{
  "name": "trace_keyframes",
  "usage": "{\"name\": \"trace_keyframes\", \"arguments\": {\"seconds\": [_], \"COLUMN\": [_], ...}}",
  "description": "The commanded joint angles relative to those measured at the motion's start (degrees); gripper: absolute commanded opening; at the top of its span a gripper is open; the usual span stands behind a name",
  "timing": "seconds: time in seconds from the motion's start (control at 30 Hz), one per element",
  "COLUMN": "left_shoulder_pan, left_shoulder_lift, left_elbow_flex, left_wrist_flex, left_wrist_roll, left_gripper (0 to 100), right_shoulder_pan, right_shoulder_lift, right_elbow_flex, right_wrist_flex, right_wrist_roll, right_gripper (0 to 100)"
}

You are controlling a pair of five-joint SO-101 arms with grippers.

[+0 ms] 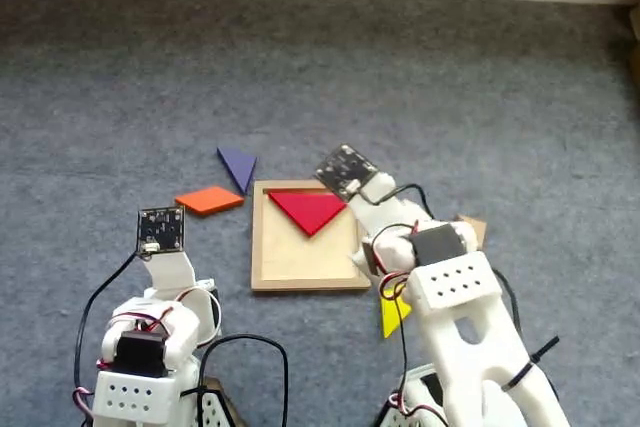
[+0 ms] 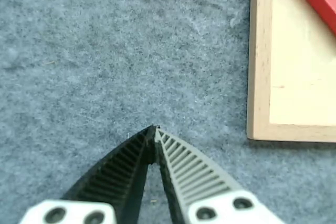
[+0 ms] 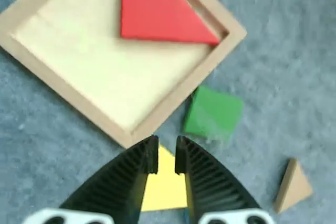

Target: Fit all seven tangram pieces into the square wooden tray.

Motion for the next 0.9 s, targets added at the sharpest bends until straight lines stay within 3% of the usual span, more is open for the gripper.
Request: {"name": "trace_keyframes", "arguments": {"seconds": [0.0,0.3,0.63,0.87], "left_shoulder_pan": [0.66,0.66,0.66,0.66], "left_shoulder_lift": [-1.63,-1.63,-1.63,-1.63], "left_elbow_flex": [1.1,1.1,1.1,1.1], "left_wrist_flex": [0.18,0.18,0.18,0.18], "left_wrist_roll": [-0.26,-0.26,-0.26,-0.26], "left_gripper": [1,1,1,1], "right_shoulder_pan": [1.45,1.27,1.19,-0.4], "right_shoulder_lift": [-2.15,2.77,19.47,19.21], "right_elbow_flex": [-0.92,-0.4,-1.1,-1.1], "right_wrist_flex": [5.49,16.92,16.84,14.37], "right_wrist_roll": [-6.51,-5.1,-5.19,-6.86], "right_gripper": [5.7,5.7,5.3,5.2]}}
